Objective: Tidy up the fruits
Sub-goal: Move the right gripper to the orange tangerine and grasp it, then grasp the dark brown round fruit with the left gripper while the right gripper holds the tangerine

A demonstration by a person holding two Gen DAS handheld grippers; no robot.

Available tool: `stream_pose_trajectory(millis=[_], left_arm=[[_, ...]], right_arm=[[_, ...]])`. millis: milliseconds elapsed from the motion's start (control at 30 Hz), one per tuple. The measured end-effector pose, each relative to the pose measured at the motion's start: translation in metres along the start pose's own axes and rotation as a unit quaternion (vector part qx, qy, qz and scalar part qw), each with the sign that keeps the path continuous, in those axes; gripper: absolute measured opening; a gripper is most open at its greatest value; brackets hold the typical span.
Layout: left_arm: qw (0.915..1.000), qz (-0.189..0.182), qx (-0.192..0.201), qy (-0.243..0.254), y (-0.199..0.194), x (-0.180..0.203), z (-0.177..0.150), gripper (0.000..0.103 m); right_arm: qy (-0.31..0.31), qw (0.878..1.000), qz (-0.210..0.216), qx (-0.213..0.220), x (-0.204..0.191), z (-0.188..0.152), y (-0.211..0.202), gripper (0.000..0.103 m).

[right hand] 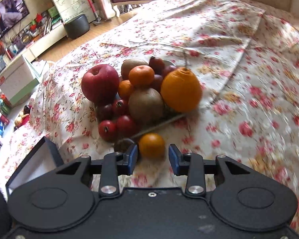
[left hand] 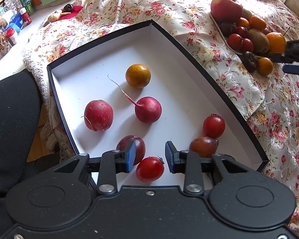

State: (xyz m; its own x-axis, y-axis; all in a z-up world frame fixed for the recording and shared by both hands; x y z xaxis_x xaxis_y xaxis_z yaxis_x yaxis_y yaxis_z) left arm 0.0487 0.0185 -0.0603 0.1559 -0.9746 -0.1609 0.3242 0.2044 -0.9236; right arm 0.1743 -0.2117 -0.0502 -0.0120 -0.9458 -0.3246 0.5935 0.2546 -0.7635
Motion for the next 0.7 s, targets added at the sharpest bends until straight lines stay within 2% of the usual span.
stream_pose_trajectory(millis=[200,400,533,633,700], left_arm=[[1.0000,0.001,0.000,0.001,0.000,0.001,0.000,0.043],[1.0000,-0.003,-0.001,0.000,-0.001,0.001,0.000,0.043],[1.0000,-0.004,0.004,0.000,-0.006,0.002,0.004,0.043],[0.9997,0.000,0.019,0.015,-0.015,0.009,0.007,0.043],[0.9991,0.001,0.031,0.029,-0.024,0.017,0.012,0.043]], right_arm=[[-0.009,1.000,-0.016,-0.022,0.003,0.004,0.033,0.038],[0.000,1.000,-0.012,-0.015,0.009,0.005,0.047,0.039],[0.038,0.999,0.017,-0.020,0.022,0.003,0.047,0.038],[0.072,0.996,0.045,-0.026,0.032,-0.001,0.035,0.038],[0.084,0.995,0.047,-0.028,0.038,-0.005,0.025,0.038]])
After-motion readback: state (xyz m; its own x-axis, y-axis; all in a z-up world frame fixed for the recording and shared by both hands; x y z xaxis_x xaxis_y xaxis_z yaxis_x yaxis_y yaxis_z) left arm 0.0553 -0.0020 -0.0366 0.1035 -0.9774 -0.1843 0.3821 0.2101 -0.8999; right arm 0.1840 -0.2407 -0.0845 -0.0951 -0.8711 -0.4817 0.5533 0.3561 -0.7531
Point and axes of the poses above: each gripper's, at about its wrist camera, not at the fingertips, and y roughly the way its jaws point, x to its right, z to its top, the point moved 4 cm from there along y, roughly the way its jaws point, and after that the axes turned 13 degrees about z, right-handed, at the moved point
